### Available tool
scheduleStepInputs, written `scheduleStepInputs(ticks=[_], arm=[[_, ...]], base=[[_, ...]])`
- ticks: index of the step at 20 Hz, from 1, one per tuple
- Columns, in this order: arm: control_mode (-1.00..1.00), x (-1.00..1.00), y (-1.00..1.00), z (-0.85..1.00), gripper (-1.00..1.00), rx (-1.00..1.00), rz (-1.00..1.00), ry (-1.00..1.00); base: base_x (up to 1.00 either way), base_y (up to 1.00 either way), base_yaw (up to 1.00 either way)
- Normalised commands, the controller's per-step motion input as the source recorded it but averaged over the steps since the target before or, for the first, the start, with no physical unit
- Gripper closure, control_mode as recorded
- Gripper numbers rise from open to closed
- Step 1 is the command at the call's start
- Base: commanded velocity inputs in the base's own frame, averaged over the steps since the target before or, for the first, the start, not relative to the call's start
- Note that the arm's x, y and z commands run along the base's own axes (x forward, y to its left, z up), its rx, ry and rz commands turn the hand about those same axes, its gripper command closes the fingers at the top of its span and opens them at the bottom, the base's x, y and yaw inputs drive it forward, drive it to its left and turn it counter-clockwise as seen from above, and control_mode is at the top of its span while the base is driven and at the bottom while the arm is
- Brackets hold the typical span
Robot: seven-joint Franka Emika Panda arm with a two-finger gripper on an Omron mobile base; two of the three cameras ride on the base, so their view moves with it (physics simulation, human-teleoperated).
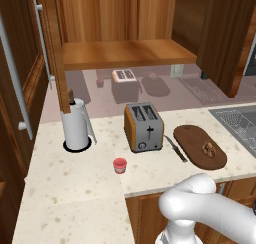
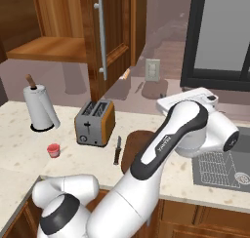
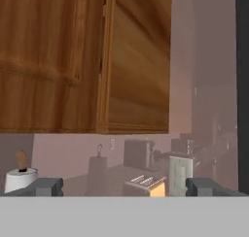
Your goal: Pick the bread, place it on the cutting board, pick the jam, place it on the counter, and close the cabinet.
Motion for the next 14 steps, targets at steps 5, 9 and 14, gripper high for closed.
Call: scheduleStepInputs(ticks=[5,9,14], arm=[[-1.0,-0.32,0.0,0.29,-1.0,0.0,0.06,0.0],[-1.0,-0.29,0.0,0.19,-1.0,0.0,0.04,0.0],[-1.0,-0.09,0.0,0.04,-1.0,0.0,0.02,0.0]], base=[[0.0,0.0,0.0],[0.0,0.0,0.0],[0.0,0.0,0.0]])
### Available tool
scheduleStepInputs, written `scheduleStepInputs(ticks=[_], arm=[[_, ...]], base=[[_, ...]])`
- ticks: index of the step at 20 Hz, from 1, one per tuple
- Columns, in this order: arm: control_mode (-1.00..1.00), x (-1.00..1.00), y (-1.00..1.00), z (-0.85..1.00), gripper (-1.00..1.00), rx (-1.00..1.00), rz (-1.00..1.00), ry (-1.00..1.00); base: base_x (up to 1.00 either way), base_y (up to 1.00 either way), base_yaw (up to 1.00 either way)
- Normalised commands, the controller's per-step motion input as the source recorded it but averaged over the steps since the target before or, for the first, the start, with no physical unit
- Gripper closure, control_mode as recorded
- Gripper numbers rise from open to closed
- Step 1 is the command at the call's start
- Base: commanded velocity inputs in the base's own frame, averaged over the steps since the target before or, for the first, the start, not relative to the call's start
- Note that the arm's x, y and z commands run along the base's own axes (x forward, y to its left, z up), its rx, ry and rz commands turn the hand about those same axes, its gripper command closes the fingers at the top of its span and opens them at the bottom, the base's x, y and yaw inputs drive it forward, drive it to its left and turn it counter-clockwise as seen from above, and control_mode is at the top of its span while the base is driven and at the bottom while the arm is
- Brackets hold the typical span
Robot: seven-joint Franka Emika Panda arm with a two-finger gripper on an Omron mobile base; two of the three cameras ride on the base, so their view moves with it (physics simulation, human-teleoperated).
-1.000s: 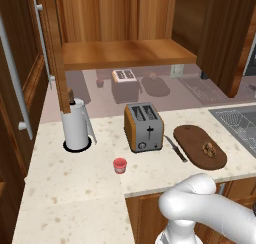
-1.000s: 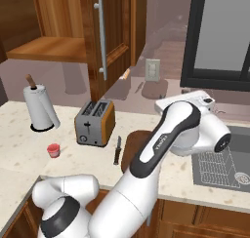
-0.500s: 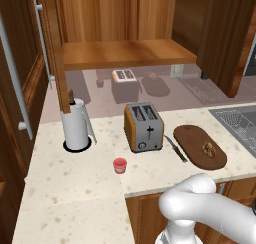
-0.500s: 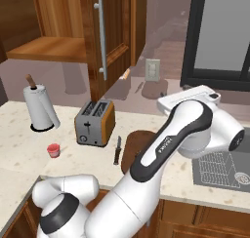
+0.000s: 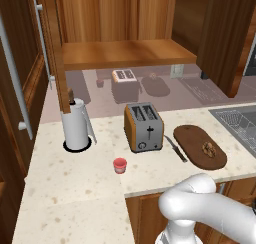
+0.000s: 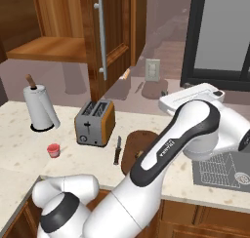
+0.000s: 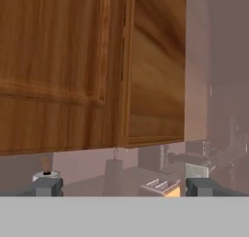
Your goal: Pick the bread, place it on the cutting board, pick the jam, place it on the counter, and close the cabinet.
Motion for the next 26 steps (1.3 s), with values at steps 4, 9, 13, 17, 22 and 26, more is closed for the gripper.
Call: scheduleStepInputs(ticks=[4,9,13,17,22,26], arm=[[-1.0,0.0,0.0,0.0,-1.0,0.0,0.03,0.0],[-1.0,0.0,0.0,0.0,-1.0,0.0,0.08,0.0],[-1.0,-0.01,0.0,0.08,-1.0,0.0,0.1,0.0],[-1.0,0.0,0.0,0.22,-1.0,0.0,0.09,0.0],[-1.0,0.0,0.0,0.21,-1.0,0.0,0.09,0.0],[-1.0,0.0,0.0,0.18,-1.0,0.0,0.09,0.0]], base=[[0.0,0.0,0.0],[0.0,0.0,0.0],[0.0,0.0,0.0],[0.0,0.0,0.0],[0.0,0.0,0.0],[0.0,0.0,0.0]])
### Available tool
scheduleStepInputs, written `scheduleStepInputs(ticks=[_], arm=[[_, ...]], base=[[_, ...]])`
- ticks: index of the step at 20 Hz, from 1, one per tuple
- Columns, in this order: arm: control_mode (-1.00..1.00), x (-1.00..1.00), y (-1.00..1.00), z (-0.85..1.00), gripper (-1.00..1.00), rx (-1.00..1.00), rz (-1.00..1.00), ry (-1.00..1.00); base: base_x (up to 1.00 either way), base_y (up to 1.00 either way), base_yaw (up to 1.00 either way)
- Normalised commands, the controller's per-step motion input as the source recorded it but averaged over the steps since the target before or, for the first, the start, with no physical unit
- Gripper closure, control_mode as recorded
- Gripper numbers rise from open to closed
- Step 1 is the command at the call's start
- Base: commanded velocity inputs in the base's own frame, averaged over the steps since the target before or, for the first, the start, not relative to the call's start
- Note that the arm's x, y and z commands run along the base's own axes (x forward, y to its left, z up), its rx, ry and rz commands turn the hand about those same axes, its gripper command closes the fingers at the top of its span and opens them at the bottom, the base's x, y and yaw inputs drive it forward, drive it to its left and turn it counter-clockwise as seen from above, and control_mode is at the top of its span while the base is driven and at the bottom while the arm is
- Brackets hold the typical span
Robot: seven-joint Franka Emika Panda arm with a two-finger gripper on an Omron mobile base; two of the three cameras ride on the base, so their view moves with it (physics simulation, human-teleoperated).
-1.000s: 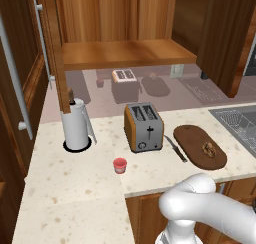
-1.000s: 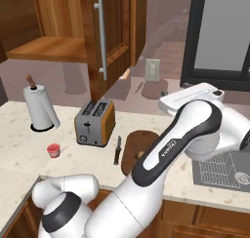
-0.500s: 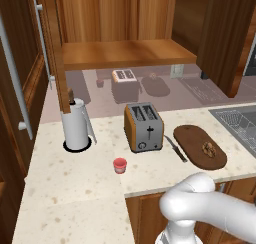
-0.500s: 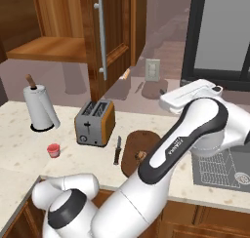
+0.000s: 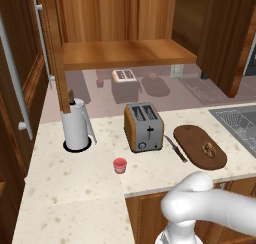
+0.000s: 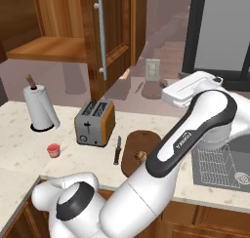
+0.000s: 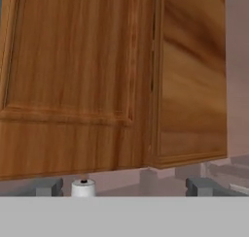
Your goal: Pick the bread, place it on the cutting board, pick the jam, place it on the counter, and close the cabinet.
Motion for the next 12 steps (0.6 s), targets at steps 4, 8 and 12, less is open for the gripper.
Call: scheduleStepInputs(ticks=[4,8,12], arm=[[-1.0,-0.02,0.0,0.1,-1.0,0.0,0.1,0.0],[-1.0,-0.11,0.0,0.03,-1.0,0.0,0.1,0.0],[-1.0,-0.08,0.02,0.0,-1.0,0.0,0.07,0.0]], base=[[0.0,0.0,0.0],[0.0,0.0,0.0],[0.0,0.0,0.0]])
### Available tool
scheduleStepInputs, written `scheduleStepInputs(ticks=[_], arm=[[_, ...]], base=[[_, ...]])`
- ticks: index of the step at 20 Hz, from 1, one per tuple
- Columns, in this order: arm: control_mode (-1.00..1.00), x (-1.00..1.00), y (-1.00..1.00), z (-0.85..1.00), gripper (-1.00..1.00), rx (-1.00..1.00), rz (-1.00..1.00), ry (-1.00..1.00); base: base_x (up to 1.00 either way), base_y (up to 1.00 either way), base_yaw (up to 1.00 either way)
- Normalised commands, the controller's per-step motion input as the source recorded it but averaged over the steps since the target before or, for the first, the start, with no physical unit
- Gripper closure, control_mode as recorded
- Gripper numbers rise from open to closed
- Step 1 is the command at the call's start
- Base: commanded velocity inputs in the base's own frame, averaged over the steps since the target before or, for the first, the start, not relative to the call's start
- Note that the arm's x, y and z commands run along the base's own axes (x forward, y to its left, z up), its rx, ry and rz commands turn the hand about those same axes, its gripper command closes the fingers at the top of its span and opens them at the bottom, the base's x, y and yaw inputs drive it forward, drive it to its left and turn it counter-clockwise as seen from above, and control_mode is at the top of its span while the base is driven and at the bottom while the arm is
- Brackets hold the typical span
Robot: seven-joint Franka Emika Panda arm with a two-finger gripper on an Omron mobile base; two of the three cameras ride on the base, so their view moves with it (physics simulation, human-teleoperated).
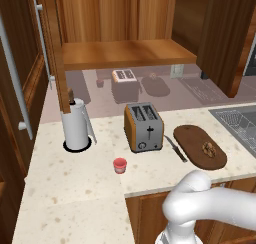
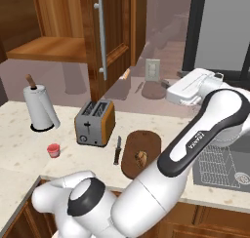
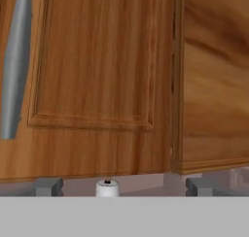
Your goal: Pick the bread, place it on the cutting board, pick the jam, place it on the counter, and close the cabinet.
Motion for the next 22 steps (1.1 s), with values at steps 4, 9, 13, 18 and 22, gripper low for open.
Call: scheduleStepInputs(ticks=[4,9,13,18,22], arm=[[-1.0,-0.02,0.11,0.0,-1.0,0.0,0.05,0.0],[-1.0,0.0,0.22,0.0,-1.0,0.0,0.01,0.0],[-1.0,0.0,0.23,0.0,-1.0,0.0,0.0,0.0],[-1.0,0.0,0.24,0.0,-1.0,0.0,0.0,0.0],[-1.0,-0.03,0.16,0.0,-1.0,0.0,0.02,0.0]], base=[[0.0,0.0,0.0],[0.0,0.0,0.0],[0.0,0.0,0.0],[0.0,0.0,0.0],[0.0,0.0,0.0]])
